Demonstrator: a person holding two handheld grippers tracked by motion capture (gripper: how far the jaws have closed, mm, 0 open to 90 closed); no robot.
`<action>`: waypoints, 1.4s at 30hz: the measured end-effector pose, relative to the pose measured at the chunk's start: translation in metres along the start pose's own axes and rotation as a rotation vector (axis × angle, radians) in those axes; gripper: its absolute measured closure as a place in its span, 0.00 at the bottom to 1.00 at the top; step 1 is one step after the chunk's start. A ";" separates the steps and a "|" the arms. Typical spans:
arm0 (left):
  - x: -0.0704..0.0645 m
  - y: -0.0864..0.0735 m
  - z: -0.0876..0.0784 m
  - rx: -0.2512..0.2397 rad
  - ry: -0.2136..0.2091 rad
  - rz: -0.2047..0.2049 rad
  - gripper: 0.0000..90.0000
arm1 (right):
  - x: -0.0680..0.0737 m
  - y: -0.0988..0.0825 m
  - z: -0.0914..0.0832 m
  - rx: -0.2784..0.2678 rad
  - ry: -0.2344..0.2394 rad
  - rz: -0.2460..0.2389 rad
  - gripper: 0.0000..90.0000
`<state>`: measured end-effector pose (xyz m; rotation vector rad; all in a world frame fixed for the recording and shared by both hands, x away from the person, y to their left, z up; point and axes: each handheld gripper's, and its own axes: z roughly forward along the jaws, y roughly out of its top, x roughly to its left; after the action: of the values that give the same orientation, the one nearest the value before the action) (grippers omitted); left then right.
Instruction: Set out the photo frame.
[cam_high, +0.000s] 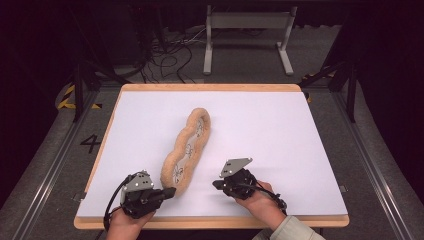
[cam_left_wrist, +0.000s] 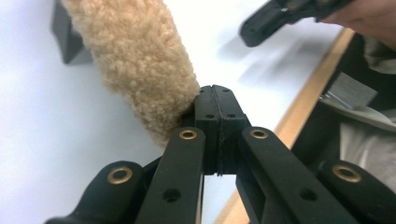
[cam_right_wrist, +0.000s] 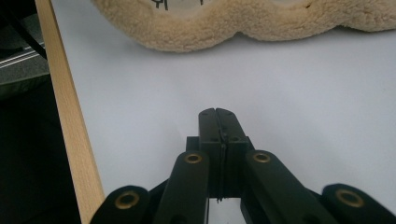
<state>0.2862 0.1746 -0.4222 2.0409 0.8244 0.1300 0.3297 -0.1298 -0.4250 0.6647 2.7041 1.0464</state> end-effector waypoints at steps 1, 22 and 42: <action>0.002 0.000 -0.001 -0.002 0.011 -0.010 1.00 | 0.000 0.000 0.000 -0.001 0.000 0.000 1.00; 0.053 -0.001 -0.014 -0.077 0.184 -0.138 0.99 | -0.004 -0.005 -0.006 -0.008 -0.018 0.022 1.00; 0.051 -0.012 -0.034 -0.120 0.223 -0.177 0.56 | -0.070 0.028 -0.028 -0.097 -0.115 0.131 0.79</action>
<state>0.3061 0.2334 -0.4224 1.8529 1.1046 0.3053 0.3931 -0.1603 -0.3856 0.8656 2.5236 1.1238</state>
